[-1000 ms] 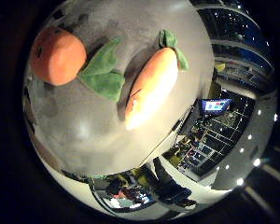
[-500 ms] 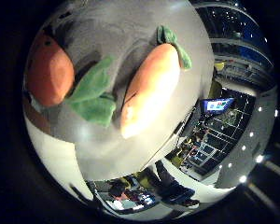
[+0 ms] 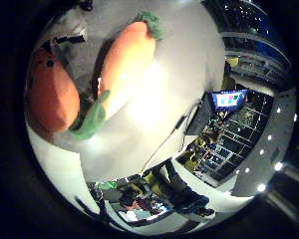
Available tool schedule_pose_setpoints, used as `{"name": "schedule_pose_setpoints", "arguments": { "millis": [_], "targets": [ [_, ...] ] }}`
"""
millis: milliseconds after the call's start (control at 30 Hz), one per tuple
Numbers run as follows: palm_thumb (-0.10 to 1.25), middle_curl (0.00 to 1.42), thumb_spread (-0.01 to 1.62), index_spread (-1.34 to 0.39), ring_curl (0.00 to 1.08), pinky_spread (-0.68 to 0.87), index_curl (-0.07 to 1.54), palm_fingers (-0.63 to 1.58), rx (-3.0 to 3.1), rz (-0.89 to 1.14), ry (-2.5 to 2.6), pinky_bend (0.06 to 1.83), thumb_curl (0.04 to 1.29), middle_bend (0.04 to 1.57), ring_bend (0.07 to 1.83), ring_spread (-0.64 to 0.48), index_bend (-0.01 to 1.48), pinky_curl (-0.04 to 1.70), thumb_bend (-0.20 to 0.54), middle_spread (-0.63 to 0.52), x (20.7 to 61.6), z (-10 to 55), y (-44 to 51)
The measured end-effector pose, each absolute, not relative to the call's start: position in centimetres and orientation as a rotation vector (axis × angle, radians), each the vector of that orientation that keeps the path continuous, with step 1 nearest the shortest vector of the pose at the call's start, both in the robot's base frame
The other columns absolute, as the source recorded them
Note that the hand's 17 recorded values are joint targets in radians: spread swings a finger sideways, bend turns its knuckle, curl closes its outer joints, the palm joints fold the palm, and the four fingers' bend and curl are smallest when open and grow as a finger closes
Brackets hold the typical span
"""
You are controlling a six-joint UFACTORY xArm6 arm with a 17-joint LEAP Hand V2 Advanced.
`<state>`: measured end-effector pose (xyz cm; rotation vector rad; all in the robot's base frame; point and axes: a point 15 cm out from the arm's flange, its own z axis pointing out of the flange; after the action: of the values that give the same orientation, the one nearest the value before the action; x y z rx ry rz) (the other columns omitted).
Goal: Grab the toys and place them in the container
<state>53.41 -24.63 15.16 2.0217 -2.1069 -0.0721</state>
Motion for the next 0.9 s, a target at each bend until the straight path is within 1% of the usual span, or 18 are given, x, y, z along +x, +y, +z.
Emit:
{"name": "schedule_pose_setpoints", "arguments": {
  "millis": [200,400,667,800,900],
  "targets": [
    [0.99,0.62,0.98,-0.19,0.58,-0.2,0.66,1.23,2.046,-0.011,-2.11,1.33,0.48,1.28,1.41,-0.17,1.15,0.63,-0.018,-0.09,52.0,24.4,-22.9],
    [0.98,0.61,0.99,-0.19,0.58,-0.18,0.64,1.22,2.197,0.061,-1.984,1.3,0.49,1.3,1.42,-0.17,1.17,0.69,-0.019,-0.09,52.8,30.3,-14.0],
    [0.98,0.59,1.0,-0.18,0.58,-0.19,0.62,1.21,2.364,0.091,-1.851,1.25,0.5,1.32,1.43,-0.17,1.19,0.78,-0.02,-0.09,53.7,31.9,1.3],
    [0.98,0.59,1.0,-0.18,0.58,-0.19,0.62,1.21,2.425,0.084,-1.806,1.23,0.5,1.32,1.44,-0.17,1.19,0.81,-0.017,-0.09,53.8,30.4,8.7],
    [0.97,0.58,1.0,-0.18,0.57,-0.2,0.61,1.21,2.451,0.094,-1.812,1.21,0.5,1.33,1.43,-0.17,1.19,0.84,-0.023,-0.08,54.6,29.0,11.7]
  ]
}}
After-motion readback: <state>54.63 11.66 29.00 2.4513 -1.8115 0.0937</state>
